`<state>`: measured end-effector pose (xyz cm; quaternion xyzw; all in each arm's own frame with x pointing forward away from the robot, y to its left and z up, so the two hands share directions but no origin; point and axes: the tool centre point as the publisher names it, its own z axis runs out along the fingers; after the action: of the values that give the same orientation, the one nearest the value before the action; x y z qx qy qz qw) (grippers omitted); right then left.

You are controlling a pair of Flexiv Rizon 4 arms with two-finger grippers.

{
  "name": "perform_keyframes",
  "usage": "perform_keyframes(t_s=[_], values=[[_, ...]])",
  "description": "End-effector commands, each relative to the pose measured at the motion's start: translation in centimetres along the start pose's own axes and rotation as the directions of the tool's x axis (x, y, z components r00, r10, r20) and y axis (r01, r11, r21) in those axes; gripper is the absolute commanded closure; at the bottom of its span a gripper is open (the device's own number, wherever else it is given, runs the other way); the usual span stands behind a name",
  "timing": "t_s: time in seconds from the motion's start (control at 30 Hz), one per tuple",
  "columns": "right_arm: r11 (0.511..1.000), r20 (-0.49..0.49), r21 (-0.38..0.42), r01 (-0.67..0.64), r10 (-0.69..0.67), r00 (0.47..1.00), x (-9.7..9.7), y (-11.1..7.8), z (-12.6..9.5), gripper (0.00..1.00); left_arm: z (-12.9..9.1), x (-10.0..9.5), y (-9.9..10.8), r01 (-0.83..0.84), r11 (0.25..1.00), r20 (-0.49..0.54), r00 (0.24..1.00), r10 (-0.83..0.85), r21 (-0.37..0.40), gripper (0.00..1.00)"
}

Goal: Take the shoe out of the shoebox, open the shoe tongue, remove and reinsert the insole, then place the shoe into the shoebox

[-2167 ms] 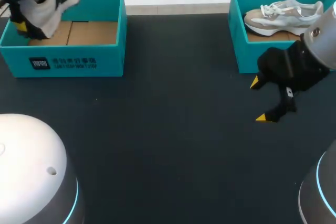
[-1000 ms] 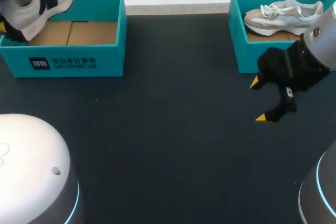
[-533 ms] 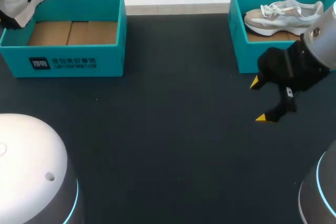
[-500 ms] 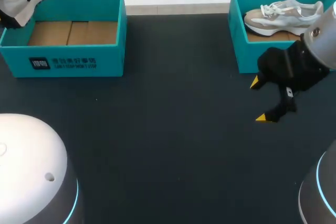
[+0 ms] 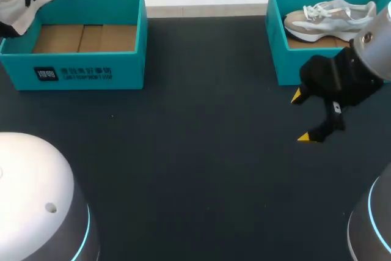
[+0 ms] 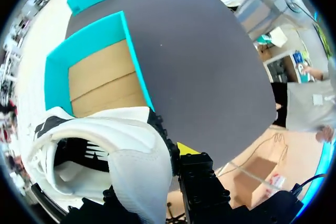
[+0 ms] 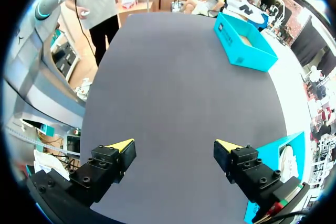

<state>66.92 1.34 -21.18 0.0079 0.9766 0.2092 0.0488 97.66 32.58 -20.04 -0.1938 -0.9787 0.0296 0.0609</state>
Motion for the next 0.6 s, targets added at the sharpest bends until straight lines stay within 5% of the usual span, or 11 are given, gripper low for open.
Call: perform_keyframes(t_s=[0.03,0.07,0.1,0.13,0.23,0.27,0.37,0.47,0.6], values=[[1.000,-0.001,0.001,0.000,0.000,1.000,-0.1,0.0,0.1,0.00,-0.6,-0.8,0.7,-0.442,0.893,-0.133,0.893,0.430,-0.078,1.00],[1.000,-0.001,0.001,0.000,0.000,1.000,-0.1,0.0,0.1,0.00,-0.6,-0.9,1.0,-0.473,0.874,-0.139,0.878,0.457,-0.112,1.00],[1.000,-0.001,0.001,0.000,0.000,1.000,-0.1,0.0,0.1,0.00,-0.7,-1.0,1.1,-0.612,0.784,-0.195,0.785,0.588,-0.104,1.00],[1.000,-0.001,0.001,0.000,0.000,1.000,-0.1,0.0,0.1,0.00,-0.8,-1.1,1.4,-0.615,0.769,-0.196,0.787,0.585,-0.176,1.00],[1.000,-0.001,0.001,0.000,0.000,1.000,-0.1,0.0,0.1,0.00,-1.0,-1.4,2.3,-0.814,0.546,-0.330,0.580,0.745,-0.198,1.00],[1.000,-0.001,0.001,0.000,0.000,1.000,-0.1,0.0,0.1,0.00,-1.1,-1.2,2.6,-0.881,0.433,-0.326,0.473,0.819,-0.191,1.00],[1.000,-0.001,0.001,0.000,0.000,1.000,-0.1,0.0,0.1,0.00,-1.4,-0.4,3.2,-0.936,0.248,-0.301,0.319,0.899,-0.251,1.00],[1.000,-0.001,0.001,0.000,0.000,1.000,-0.1,0.0,0.1,0.00,-1.8,0.4,3.7,-0.949,0.121,-0.251,0.198,0.948,-0.290,1.00],[1.000,-0.001,0.001,0.000,0.000,1.000,-0.1,0.0,0.1,0.00,-1.8,0.4,3.7,-0.944,0.125,-0.253,0.207,0.945,-0.306,1.00]])
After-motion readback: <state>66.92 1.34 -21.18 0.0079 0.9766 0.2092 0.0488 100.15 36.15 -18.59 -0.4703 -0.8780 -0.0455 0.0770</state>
